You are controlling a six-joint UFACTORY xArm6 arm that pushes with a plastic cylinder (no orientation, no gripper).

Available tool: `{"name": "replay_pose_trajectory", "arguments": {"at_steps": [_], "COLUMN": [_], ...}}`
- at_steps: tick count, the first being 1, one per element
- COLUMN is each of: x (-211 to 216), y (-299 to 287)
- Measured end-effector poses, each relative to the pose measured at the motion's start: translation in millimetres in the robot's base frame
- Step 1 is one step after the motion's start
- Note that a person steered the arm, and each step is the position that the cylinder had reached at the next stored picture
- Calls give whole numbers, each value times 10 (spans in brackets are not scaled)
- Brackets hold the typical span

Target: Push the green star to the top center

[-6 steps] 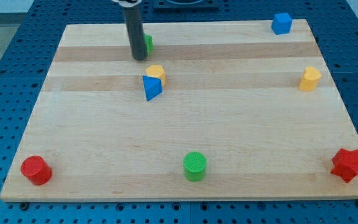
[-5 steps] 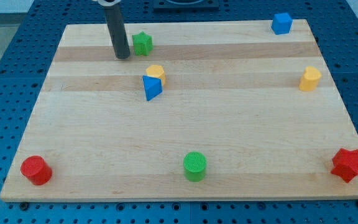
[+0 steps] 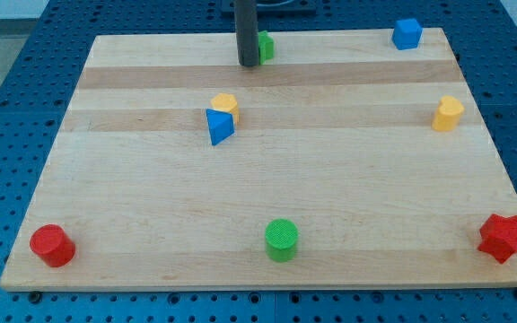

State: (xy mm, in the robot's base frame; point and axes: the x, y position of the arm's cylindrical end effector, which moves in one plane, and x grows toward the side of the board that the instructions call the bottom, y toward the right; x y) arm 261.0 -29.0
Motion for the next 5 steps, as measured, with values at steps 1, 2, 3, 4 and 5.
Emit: {"name": "replay_pose_trajectory", "arguments": {"at_steps": [1, 2, 3, 4, 5], "x": [-11, 16, -157, -174, 209], "y": [154, 212, 212, 212, 359]}}
